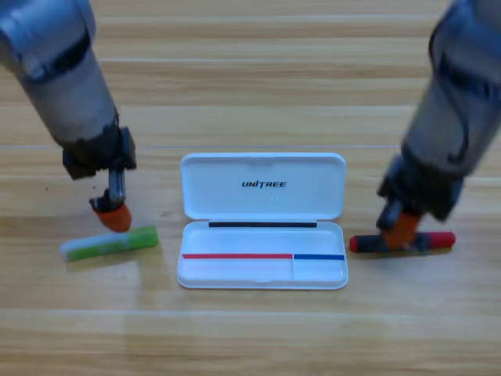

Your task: Clean up eraser and pencils

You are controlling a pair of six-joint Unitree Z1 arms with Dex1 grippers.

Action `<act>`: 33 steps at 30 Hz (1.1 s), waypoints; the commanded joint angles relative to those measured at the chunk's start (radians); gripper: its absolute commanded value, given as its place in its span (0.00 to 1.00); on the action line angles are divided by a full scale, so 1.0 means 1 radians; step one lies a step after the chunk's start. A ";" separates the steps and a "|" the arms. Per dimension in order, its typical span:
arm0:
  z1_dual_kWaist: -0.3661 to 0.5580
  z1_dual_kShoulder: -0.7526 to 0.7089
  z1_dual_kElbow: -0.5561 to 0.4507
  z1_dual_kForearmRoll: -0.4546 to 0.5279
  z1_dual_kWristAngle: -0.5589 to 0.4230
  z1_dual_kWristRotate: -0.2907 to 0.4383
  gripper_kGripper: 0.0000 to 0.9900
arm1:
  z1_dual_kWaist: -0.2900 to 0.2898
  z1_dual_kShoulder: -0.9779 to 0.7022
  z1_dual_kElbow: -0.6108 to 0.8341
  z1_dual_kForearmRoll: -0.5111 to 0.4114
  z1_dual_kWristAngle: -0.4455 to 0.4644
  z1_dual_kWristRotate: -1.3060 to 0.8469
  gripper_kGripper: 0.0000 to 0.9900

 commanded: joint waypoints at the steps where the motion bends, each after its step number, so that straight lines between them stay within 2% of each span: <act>1: 0.041 0.076 0.074 -0.065 -0.005 0.024 0.99 | 0.075 0.001 -0.022 0.043 0.123 -0.237 0.00; 10: 0.041 0.140 0.132 -0.131 -0.020 0.029 0.98 | 0.095 0.164 -0.163 0.043 0.122 -0.370 0.00; 17: 0.041 0.166 0.144 -0.145 -0.025 0.032 0.88 | 0.095 0.245 -0.241 0.044 0.077 -0.389 0.00; 19: 0.041 0.166 0.144 -0.148 -0.025 0.030 0.79 | 0.092 0.250 -0.243 0.044 0.076 -0.389 0.00; 21: 0.041 0.166 0.144 -0.148 -0.023 0.037 0.65 | 0.089 0.251 -0.240 0.047 0.076 -0.387 0.00; 23: 0.041 0.164 0.143 -0.145 -0.020 0.060 0.42 | 0.086 0.259 -0.238 0.049 0.074 -0.387 0.00; 24: 0.039 0.164 0.141 -0.143 -0.019 0.073 0.26 | 0.086 0.264 -0.238 0.050 0.070 -0.387 0.00; 25: 0.039 0.163 0.139 -0.142 -0.014 0.081 0.07 | 0.086 0.268 -0.238 0.050 0.062 -0.387 0.00; 26: 0.039 0.158 0.136 -0.142 -0.008 0.079 0.00 | 0.086 0.270 -0.240 0.050 0.062 -0.387 0.00; 30: 0.039 0.122 0.133 -0.123 0.009 0.078 0.00 | 0.086 0.278 -0.243 0.052 0.053 -0.384 0.00; 33: 0.039 0.074 0.120 -0.071 0.020 0.093 0.00 | 0.086 0.285 -0.243 0.057 0.048 -0.384 0.00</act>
